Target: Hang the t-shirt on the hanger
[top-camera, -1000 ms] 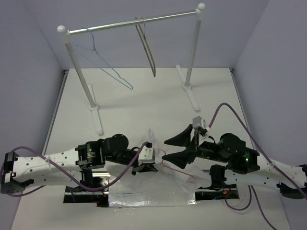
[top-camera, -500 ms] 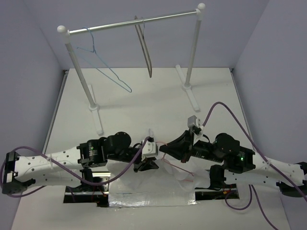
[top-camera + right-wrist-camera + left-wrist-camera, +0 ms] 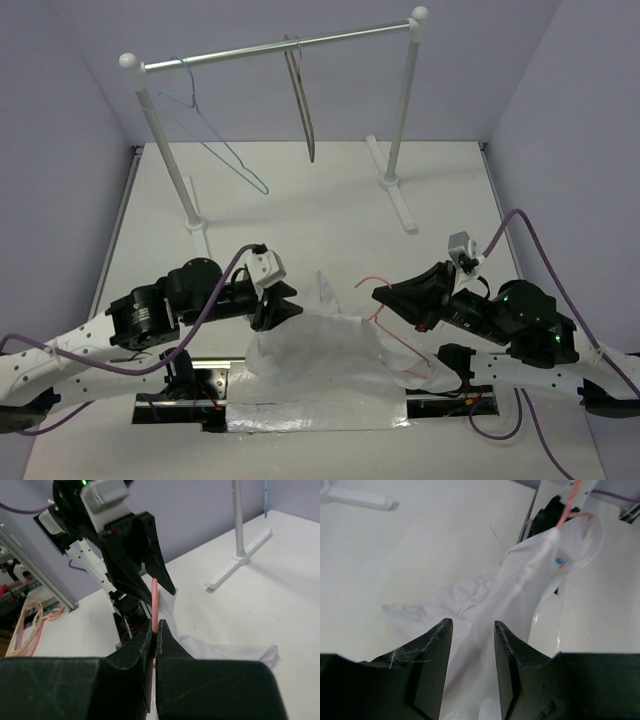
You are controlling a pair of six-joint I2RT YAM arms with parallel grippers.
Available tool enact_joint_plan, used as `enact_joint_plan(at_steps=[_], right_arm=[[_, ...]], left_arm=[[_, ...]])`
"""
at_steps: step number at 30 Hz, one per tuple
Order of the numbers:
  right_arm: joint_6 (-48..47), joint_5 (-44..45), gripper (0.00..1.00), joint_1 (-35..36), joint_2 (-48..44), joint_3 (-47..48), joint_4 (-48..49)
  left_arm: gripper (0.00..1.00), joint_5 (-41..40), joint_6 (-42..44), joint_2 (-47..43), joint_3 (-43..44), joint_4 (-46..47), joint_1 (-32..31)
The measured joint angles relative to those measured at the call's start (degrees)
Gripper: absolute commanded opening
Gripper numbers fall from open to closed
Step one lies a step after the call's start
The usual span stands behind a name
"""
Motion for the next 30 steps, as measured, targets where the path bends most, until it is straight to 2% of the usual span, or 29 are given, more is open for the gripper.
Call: enact_joint_plan(at_steps=[6,12,19,30], right_arm=[[-0.46,1.88,0.00,0.02,-0.02,3.15,-3.37],[-1.14,4.20,0.00,0.02,-0.02,5.55,-6.93],[-1.53,6.23,0.00,0.02,-1.22,7.65,-8.74],[-2.38,8.35,0.00,0.02,-2.14,11.58,-10.82]], left_arm=[[0.53,-13.68,-4.20,1.60,0.20,-7.02,0.13],[0.59,-21.18,-6.32,0.83,0.09,-10.86,0.20],[0.62,-22.69,-7.19,-3.93,-2.10,-11.93,0.22],[0.71,-16.59,-4.63,-6.10,-2.73,-12.50,0.22]])
